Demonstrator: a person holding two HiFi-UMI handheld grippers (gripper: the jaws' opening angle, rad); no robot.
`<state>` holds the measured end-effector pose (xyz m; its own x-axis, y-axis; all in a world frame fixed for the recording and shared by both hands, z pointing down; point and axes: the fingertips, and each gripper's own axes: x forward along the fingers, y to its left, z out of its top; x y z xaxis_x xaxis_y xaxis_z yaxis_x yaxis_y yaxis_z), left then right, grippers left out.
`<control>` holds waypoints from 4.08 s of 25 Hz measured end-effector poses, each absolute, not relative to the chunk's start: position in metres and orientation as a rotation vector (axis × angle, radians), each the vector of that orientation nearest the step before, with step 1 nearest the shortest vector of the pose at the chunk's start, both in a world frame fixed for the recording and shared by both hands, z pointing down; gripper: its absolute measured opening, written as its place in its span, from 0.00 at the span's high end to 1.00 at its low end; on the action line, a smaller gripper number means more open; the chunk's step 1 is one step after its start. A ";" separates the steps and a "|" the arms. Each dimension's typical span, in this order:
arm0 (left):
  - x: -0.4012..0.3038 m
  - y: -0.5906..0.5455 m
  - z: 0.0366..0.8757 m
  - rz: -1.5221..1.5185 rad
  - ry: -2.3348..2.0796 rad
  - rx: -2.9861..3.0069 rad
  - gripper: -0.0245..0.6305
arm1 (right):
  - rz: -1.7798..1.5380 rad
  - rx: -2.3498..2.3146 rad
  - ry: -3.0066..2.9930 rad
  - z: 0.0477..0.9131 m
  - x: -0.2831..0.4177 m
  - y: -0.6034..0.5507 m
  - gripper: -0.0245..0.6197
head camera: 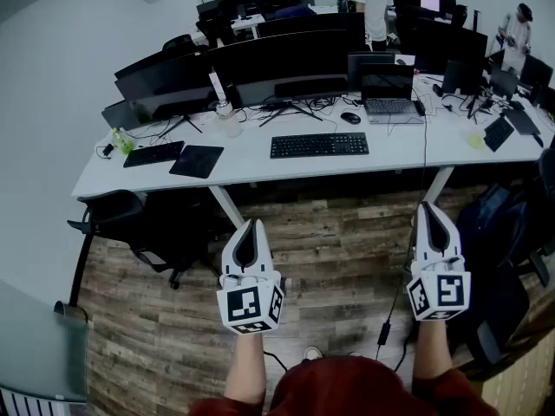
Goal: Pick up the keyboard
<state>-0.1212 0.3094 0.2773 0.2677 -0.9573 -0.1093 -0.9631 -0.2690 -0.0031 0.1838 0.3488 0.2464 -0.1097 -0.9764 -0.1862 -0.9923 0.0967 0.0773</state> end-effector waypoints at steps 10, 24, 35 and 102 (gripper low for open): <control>-0.147 0.296 0.283 0.109 1.835 -2.441 0.95 | 0.288 -2.048 2.265 0.256 0.153 0.330 0.96; -0.191 0.271 0.301 0.043 1.825 -2.484 0.95 | 0.206 -2.090 2.262 0.281 0.114 0.305 0.96; -0.161 0.207 0.308 -0.017 1.798 -2.484 0.95 | 0.157 -2.081 2.247 0.297 0.140 0.237 0.96; -0.101 -0.277 0.439 -0.361 1.789 -2.726 0.95 | -0.163 -2.257 2.300 0.404 0.222 -0.228 0.91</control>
